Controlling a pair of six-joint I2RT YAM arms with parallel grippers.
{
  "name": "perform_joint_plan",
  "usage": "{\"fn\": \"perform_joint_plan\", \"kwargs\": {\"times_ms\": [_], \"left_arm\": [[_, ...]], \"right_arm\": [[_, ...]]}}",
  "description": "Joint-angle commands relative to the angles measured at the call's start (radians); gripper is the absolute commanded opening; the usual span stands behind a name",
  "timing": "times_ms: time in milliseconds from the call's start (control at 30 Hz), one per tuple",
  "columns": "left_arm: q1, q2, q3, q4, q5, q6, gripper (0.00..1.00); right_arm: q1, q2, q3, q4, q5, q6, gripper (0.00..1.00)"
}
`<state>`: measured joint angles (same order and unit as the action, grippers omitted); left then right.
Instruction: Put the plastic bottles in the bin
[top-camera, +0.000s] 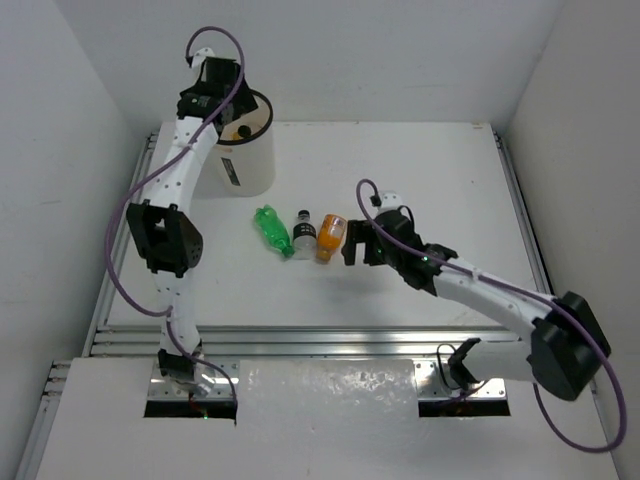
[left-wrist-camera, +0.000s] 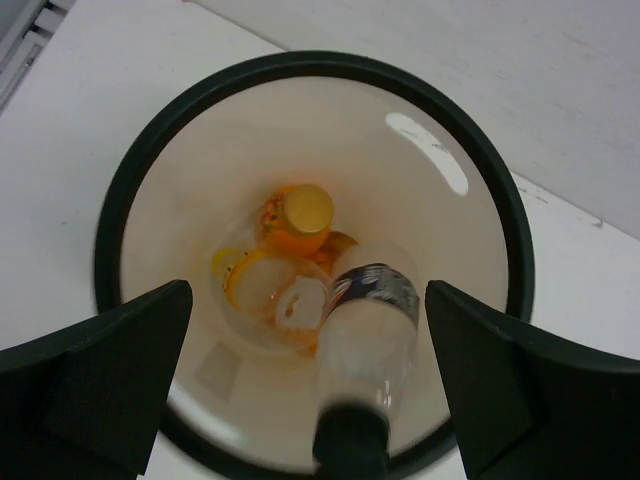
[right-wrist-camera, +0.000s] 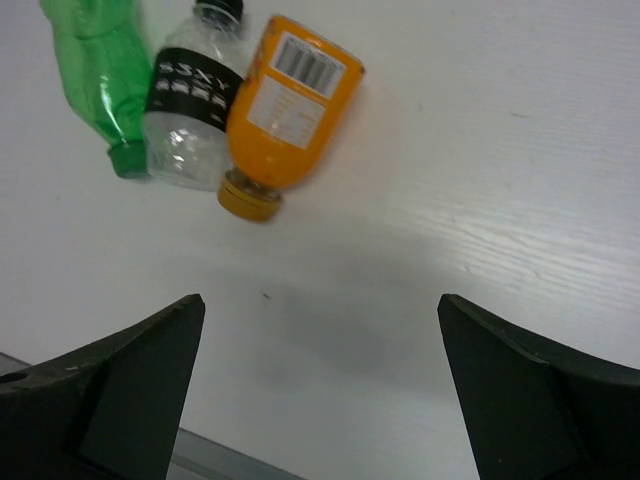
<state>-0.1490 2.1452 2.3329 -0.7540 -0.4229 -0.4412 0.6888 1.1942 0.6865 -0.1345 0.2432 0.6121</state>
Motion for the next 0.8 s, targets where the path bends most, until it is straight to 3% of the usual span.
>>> {"fn": "perform_joint_plan", "kwargs": {"times_ms": [0,100,200,300,433,533,567,667,700,767], "left_arm": [[-0.007,-0.270,-0.020,0.073,0.010,0.018,1.00],[-0.090,-0.428,-0.090,0.041,-0.084,0.048,1.00],[-0.171,-0.635,-0.280,0.045,-0.079,0.018,1.00],[-0.219,-0.867,-0.655,0.142,-0.024,-0.001,1.00],[-0.221,-1.036,-0.863,0.153,-0.002,0.009,1.00],[-0.221,-1.113,-0.974,0.142,0.018,0.019,1.00],[-0.221,-1.123,-1.018,0.146,0.045,0.018,1.00],[-0.221,-1.144,-1.087,0.192,0.164,0.018,1.00],[-0.219,-1.142,-1.101,0.203,0.208,0.015,1.00],[-0.227,-1.131,-1.157,0.266,0.357,-0.007,1.00]], "right_arm": [[-0.003,0.117,0.117,0.125,-0.025,0.044,0.99],[-0.005,0.287,0.255,0.067,0.027,0.115,0.99],[-0.005,0.445,0.373,0.007,0.048,0.176,0.99],[-0.003,0.576,0.462,-0.046,0.048,0.209,0.96],[-0.002,0.674,0.507,-0.113,0.113,0.265,0.94],[-0.005,0.685,0.455,-0.059,0.137,0.270,0.81],[-0.005,0.685,0.450,-0.062,0.143,0.273,0.69],[-0.005,0.641,0.398,-0.013,0.143,0.230,0.48],[-0.003,0.616,0.357,0.034,0.149,0.174,0.35],[0.006,0.503,0.255,0.138,0.121,0.044,0.23]]}}
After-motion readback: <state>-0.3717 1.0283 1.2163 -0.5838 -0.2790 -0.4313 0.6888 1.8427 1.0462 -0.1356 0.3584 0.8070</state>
